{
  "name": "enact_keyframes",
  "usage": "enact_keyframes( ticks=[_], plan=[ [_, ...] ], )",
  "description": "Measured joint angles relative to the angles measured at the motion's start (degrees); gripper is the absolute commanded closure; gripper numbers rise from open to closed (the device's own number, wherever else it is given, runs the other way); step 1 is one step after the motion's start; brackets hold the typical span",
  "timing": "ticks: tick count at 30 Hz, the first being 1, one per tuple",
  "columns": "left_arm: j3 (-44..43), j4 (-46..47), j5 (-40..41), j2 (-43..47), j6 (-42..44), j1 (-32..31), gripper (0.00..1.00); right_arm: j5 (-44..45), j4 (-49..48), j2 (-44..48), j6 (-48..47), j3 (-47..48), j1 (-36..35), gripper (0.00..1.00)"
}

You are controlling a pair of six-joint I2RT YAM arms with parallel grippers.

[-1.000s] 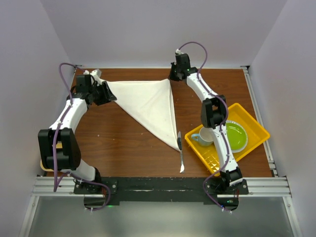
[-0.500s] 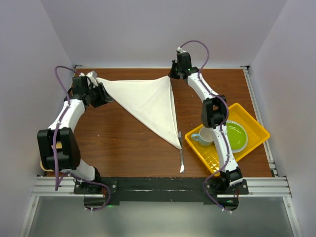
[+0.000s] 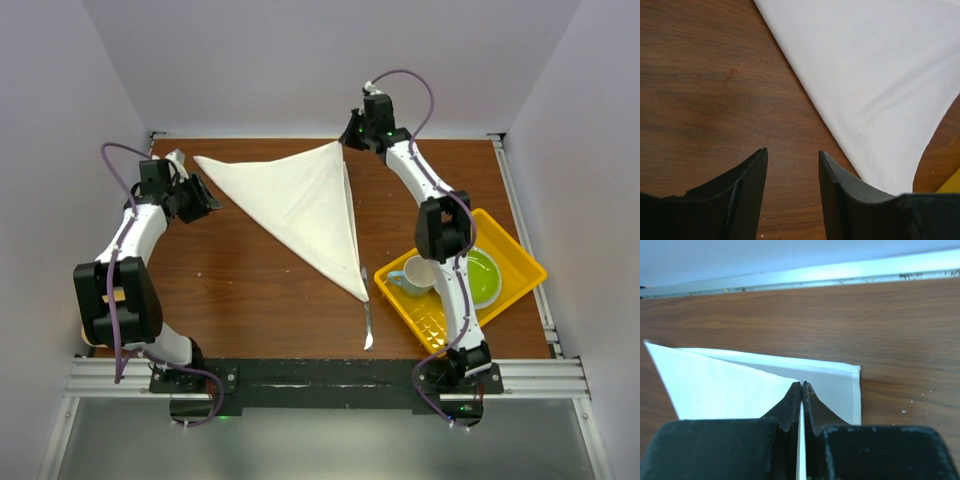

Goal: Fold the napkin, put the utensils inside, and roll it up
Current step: Fold the napkin

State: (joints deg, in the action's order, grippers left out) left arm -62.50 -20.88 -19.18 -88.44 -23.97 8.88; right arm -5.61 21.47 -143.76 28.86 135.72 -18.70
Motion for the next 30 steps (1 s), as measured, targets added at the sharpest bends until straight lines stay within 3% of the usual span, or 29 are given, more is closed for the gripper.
enact_keyframes(
  ticks=[8,19,23,26,27,30],
  plan=[
    [0.26,0.33,0.0,0.0,-1.01,0.44,0.5,-0.15,-2.36,3.06,0.5,0.44,0.13,1.0],
    [1.03,0.28,0.0,0.13,-1.05,0.46,0.5,-1.01,-3.23,-2.32,1.25,2.38,1.14,0.96],
    [1.03,0.57,-0.15,0.13,-1.75,0.48,0.5,-1.03,-3.1,-3.37,1.62,2.38,1.53,0.76],
    [1.03,1.84,-0.87,0.11,-2.27,0.48,0.5,-1.01,-3.21,-3.43,1.84,2.45,1.79,0.48],
    [1.03,2.51,-1.25,0.11,-2.49,0.48,0.5,-0.98,-3.06,-3.65,2.01,2.82,1.88,0.34],
    [1.01,6.82,-3.02,-0.44,-3.78,0.48,0.51,0.0,-2.01,-5.44,1.86,5.88,2.34,0.16]
  ],
)
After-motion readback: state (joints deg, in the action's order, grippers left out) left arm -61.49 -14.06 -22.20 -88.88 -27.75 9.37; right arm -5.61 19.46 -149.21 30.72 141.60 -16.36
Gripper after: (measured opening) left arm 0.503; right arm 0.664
